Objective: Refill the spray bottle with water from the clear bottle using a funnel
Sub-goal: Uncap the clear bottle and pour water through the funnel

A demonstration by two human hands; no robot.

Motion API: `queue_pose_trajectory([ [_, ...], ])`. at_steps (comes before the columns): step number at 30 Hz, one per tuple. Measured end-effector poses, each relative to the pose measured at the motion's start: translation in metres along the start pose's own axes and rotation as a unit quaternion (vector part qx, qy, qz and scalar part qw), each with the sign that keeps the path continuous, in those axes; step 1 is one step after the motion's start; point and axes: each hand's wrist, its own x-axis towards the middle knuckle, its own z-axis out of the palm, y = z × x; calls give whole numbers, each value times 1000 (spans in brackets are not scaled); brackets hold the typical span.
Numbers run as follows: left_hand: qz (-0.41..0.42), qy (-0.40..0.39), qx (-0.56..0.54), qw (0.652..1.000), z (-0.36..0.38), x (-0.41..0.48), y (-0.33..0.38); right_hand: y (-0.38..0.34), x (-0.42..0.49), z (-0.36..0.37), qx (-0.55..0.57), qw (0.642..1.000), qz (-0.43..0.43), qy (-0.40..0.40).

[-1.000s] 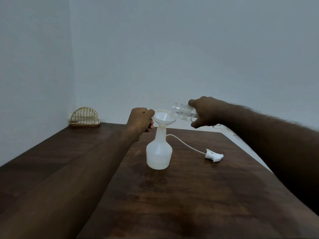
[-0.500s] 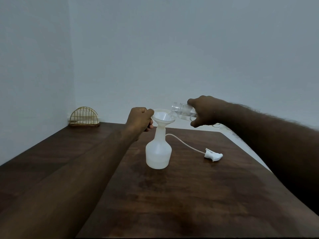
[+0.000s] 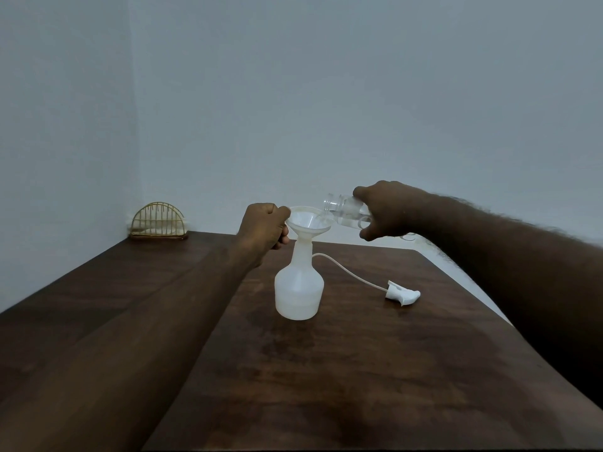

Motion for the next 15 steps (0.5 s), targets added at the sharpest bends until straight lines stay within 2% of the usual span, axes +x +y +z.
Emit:
queue_pose_trajectory([
  [15, 1, 2, 4, 1000, 0, -1, 2, -1, -1, -2, 5, 1000, 1, -1],
])
